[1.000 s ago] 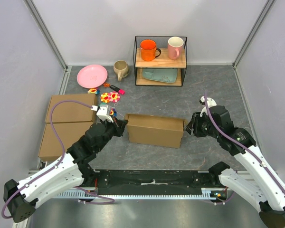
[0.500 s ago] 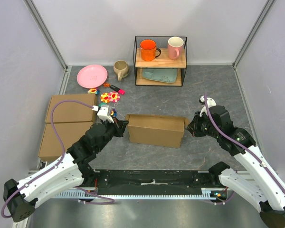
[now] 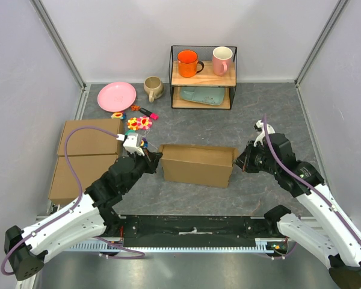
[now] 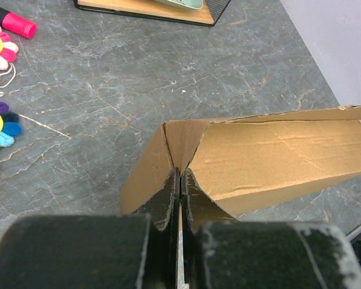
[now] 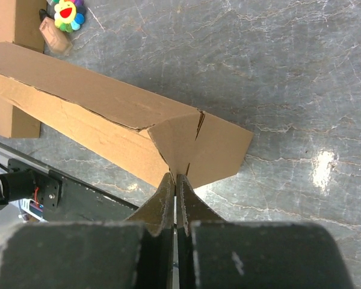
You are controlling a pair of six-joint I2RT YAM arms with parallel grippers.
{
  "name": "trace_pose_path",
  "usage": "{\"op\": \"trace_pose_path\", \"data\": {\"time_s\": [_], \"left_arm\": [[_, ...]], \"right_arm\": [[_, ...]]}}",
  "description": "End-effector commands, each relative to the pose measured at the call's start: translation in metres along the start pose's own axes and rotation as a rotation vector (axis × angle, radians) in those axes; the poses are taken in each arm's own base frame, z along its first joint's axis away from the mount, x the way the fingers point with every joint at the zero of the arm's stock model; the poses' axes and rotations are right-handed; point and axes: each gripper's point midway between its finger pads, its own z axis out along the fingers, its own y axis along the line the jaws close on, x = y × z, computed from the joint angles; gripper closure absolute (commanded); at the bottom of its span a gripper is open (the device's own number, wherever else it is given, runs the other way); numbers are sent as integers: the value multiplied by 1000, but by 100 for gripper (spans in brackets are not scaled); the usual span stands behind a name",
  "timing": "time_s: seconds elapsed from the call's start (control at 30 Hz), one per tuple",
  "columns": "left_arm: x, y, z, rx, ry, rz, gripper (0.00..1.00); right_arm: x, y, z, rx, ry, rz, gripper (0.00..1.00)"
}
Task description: Fold the paper box
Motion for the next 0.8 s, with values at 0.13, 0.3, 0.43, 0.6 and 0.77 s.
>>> {"op": "trace_pose_path", "data": {"time_s": [0.13, 0.3, 0.43, 0.6, 0.77], "left_arm": [[37, 34, -4, -127, 121, 130, 98], [39, 34, -4, -134, 124, 150, 98], [41, 36, -3, -143, 127, 164, 98], [41, 36, -4, -143, 125, 171, 98], [43, 36, -4, -145, 131, 179, 98]], "right_arm": [[-36, 28, -16, -85, -128, 102, 100], [-38, 27, -18, -80, -143, 142, 100], [-40, 28, -20, -84, -158, 167, 100], [-44, 32, -22, -99, -166, 189, 100], [-40, 34, -18, -113, -146, 206, 100]]}}
